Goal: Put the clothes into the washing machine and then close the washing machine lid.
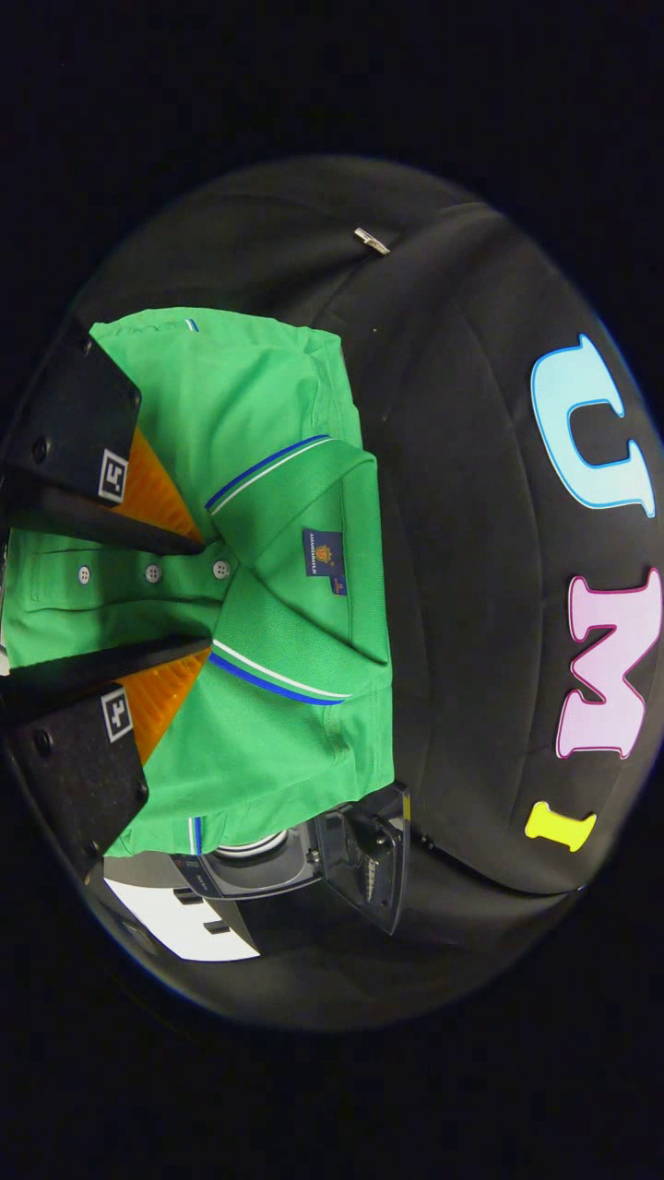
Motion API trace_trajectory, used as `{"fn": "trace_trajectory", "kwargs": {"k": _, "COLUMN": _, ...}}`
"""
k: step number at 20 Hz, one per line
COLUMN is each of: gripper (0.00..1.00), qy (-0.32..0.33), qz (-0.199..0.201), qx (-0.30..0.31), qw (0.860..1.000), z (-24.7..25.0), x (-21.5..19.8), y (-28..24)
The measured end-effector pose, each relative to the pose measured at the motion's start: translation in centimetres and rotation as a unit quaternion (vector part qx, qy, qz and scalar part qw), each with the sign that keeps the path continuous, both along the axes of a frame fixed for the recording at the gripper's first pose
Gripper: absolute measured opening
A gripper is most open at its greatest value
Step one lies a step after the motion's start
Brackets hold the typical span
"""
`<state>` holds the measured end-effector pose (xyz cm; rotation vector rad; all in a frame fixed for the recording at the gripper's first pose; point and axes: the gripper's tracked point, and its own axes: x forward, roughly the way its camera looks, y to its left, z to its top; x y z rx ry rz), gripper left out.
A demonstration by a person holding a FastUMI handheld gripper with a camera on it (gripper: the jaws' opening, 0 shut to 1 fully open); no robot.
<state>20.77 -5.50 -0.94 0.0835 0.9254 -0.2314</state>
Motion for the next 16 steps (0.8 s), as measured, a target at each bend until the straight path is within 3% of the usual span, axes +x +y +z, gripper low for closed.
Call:
{"fn": "trace_trajectory", "kwargs": {"k": 7, "gripper": 0.58, "qy": -0.029, "qz": 0.018, "qx": -0.004, "qw": 0.999, "z": 0.16, "x": 0.34, "y": -0.18}}
{"fn": "trace_trajectory", "kwargs": {"k": 8, "gripper": 0.09, "qy": -0.043, "qz": 0.020, "qx": 0.001, "qw": 0.999, "z": 0.34, "x": 0.58, "y": -0.15}}
{"fn": "trace_trajectory", "kwargs": {"k": 11, "gripper": 0.09, "qy": -0.056, "qz": 0.015, "qx": 0.014, "qw": 0.998, "z": 0.08, "x": 0.50, "y": -0.29}}
{"fn": "trace_trajectory", "kwargs": {"k": 16, "gripper": 0.09, "qy": -0.067, "qz": 0.041, "qx": -0.041, "qw": 0.996, "z": 0.52, "x": -0.10, "y": 0.22}}
